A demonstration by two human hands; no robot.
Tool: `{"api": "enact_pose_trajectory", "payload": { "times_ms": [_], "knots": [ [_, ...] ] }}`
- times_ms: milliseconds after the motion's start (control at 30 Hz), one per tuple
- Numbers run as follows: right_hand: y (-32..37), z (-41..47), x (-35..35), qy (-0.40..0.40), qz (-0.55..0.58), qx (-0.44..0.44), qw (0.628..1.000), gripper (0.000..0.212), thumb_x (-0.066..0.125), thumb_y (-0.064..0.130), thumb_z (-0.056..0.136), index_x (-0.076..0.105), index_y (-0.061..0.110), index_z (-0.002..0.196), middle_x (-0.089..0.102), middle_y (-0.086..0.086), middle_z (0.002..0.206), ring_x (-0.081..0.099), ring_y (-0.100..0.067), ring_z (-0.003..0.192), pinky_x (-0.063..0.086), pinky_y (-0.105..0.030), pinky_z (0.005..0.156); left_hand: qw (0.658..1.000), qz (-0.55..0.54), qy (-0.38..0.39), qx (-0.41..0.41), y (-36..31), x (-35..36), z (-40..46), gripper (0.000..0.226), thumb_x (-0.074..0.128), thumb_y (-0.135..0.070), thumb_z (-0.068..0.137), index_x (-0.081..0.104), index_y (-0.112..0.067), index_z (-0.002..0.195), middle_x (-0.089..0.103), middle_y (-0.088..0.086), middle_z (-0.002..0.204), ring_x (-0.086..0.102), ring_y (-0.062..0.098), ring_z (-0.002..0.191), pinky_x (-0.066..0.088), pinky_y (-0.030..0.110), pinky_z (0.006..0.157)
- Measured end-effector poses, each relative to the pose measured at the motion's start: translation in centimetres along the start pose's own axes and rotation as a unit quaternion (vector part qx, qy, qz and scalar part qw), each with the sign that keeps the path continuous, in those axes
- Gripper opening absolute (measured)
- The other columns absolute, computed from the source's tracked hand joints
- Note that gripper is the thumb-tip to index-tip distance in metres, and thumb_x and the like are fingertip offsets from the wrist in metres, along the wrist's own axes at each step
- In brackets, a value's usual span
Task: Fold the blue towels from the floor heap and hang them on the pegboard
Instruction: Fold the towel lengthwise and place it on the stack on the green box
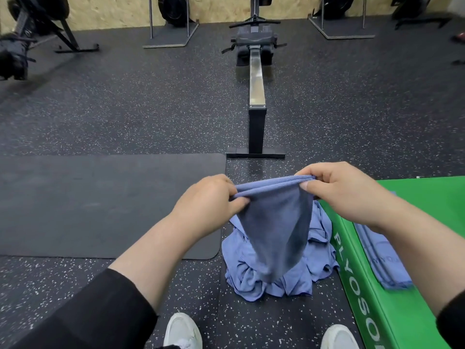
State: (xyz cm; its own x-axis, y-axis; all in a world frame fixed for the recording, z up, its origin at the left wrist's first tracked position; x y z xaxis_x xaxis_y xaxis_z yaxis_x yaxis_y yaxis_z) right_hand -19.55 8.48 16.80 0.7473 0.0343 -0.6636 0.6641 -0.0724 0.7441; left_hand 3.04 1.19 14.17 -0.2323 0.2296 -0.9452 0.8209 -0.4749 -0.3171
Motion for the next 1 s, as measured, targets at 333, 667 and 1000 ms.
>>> {"api": "enact_pose_trajectory", "payload": {
  "times_ms": [333,667,1000],
  "knots": [
    [-1.0,0.3,-1.0,-0.062,-0.031,0.022,0.997,0.017,0.058,0.027,0.097,0.073,0.031,0.089,0.069,-0.015,0.084,0.061,-0.037,0.074,0.054,-0.048,0.079,0.982,-0.146,-0.116,0.0,-0.9,-2.4,0.0,0.026,0.076,-0.029,0.085,0.059,-0.017,0.07,0.057,-0.006,0.067,0.051,0.012,0.066,0.039,0.028,0.061],
    [-1.0,0.3,-1.4,-0.052,-0.029,0.008,0.998,0.018,0.059,0.025,0.099,0.071,0.029,0.086,0.061,-0.003,0.065,0.038,-0.006,0.05,0.034,-0.023,0.049,0.98,-0.167,-0.11,0.015,-1.2,-2.8,0.1,0.021,0.069,-0.023,0.093,0.066,-0.031,0.112,0.063,-0.013,0.084,0.058,0.011,0.085,0.041,0.024,0.072],
    [0.6,0.2,-1.1,-0.088,0.031,-0.056,0.994,0.03,0.053,-0.001,0.091,0.065,0.024,0.08,0.042,0.01,0.054,0.031,-0.008,0.05,0.027,-0.022,0.047,0.962,-0.247,-0.118,-0.017,-0.9,-3.2,0.1,0.018,0.063,-0.024,0.092,0.06,-0.022,0.074,0.047,-0.018,0.053,0.039,0.005,0.051,0.033,0.017,0.049]
  ]
}}
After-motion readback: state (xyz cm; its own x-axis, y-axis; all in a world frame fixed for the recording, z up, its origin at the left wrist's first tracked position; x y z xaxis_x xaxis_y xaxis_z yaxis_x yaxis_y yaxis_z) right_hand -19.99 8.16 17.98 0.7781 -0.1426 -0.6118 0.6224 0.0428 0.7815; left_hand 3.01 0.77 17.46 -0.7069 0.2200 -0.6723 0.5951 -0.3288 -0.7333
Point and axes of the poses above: each hand's wrist, its own z-axis towards the middle knuckle, its own x-axis out of the palm, y = z × x, the point moved 4 cm from there along z, towards the middle knuckle
